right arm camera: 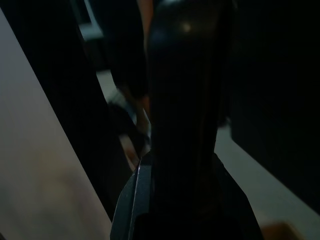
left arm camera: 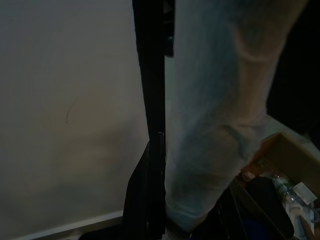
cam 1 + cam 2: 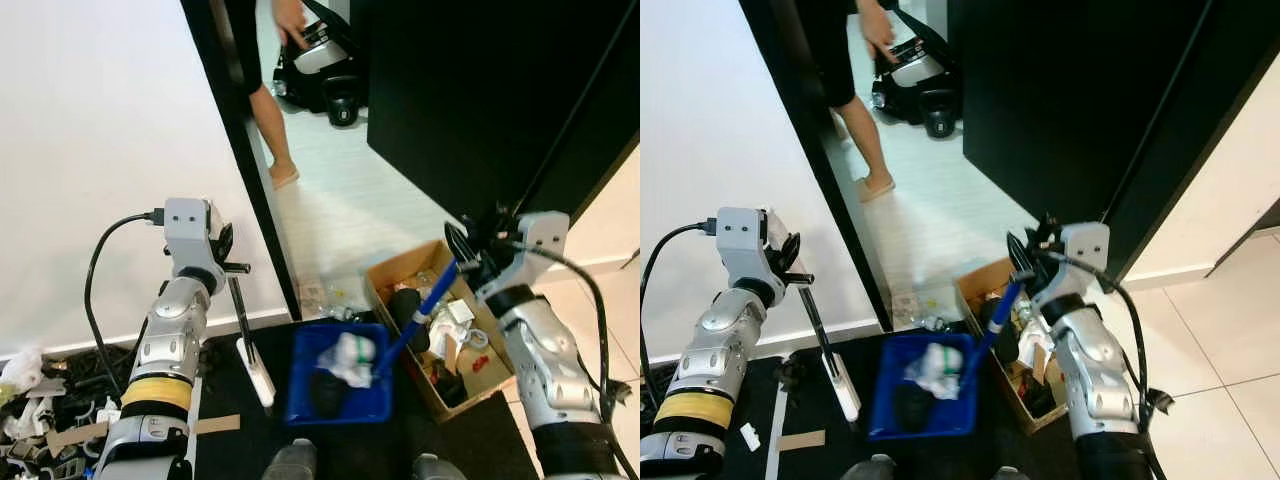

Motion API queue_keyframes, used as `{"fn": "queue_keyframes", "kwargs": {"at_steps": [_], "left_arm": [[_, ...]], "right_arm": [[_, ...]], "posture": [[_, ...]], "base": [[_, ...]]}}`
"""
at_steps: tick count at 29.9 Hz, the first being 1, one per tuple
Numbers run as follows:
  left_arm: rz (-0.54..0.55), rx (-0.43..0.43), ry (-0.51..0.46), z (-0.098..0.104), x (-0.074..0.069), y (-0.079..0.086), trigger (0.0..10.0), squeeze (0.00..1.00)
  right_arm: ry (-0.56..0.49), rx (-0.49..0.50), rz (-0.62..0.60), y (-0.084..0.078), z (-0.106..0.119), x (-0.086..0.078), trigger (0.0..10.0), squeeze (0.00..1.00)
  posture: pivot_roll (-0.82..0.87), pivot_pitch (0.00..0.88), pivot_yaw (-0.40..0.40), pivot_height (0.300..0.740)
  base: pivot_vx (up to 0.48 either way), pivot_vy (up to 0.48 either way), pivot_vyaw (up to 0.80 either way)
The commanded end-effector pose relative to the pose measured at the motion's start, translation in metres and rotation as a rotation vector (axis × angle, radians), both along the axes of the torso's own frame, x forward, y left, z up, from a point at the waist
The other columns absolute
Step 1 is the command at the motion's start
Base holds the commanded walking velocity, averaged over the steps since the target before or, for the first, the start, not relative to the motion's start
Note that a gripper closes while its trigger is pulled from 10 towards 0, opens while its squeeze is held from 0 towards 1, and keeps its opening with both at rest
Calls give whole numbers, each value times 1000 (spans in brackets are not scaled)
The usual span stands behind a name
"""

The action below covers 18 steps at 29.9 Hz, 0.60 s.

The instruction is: Sweep floor

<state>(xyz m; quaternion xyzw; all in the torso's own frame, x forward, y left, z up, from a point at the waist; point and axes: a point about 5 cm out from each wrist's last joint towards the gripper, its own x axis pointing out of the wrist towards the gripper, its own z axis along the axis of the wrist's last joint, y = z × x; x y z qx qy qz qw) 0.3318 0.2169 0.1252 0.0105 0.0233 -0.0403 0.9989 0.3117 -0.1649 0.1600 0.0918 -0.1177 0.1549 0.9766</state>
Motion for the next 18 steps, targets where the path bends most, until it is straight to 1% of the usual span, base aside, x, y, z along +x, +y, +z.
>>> {"fn": "queue_keyframes", "kwargs": {"at_steps": [1,2,3,4,6,7,8,9,11,12,13,14,15,16,18], "left_arm": [[41,40,-30,10,1,16,10000,0],[47,41,-35,12,1,18,10000,0],[47,41,-35,12,1,18,10000,0],[58,42,-45,15,2,22,10000,0],[67,42,-55,19,3,26,10000,0],[67,42,-55,19,3,26,10000,0],[72,43,-59,21,4,28,10000,0],[72,43,-59,21,4,28,10000,0],[74,42,-62,22,5,29,10000,0],[74,42,-62,22,5,29,10000,0],[74,42,-64,23,6,28,10000,0],[72,40,-66,24,6,27,10000,0],[70,39,-67,24,6,26,10000,0],[70,39,-67,24,6,26,10000,0],[63,37,-66,24,7,25,10000,0]], "right_arm": [[-95,75,1,-2,25,2,10000,0],[-113,85,-12,-5,32,5,10000,0],[-113,85,-12,-5,32,5,10000,0],[-152,86,-44,-13,46,9,10000,0],[-201,72,-75,-21,61,13,10000,0],[-201,72,-75,-21,61,13,10000,0],[-240,61,-97,-28,74,15,10000,0],[-240,61,-97,-28,74,15,10000,0],[-269,55,-117,-35,86,17,10000,0],[-269,55,-117,-35,86,17,10000,0],[-287,42,-149,-44,96,21,10000,0],[-295,30,-179,-51,102,23,10000,0],[-299,22,-198,-55,105,25,10000,0],[-299,22,-198,-55,105,25,10000,0],[-316,-2,-275,-72,114,29,10000,0]], "posture": [[67,85,62,740],[67,85,62,740],[67,85,62,740],[71,82,59,740],[71,80,59,740],[71,80,59,740],[71,79,60,740],[71,79,60,740],[70,79,62,740],[70,79,62,740],[68,79,65,740],[67,79,66,740],[67,80,66,740],[67,80,66,740],[69,82,69,740]], "base": [[0,0,0],[0,0,0],[0,0,0],[0,0,0],[0,0,0],[0,0,0],[0,0,0],[0,0,0],[0,0,0],[0,0,0],[0,0,0],[0,0,0],[0,0,0],[0,0,0],[0,0,0]]}}
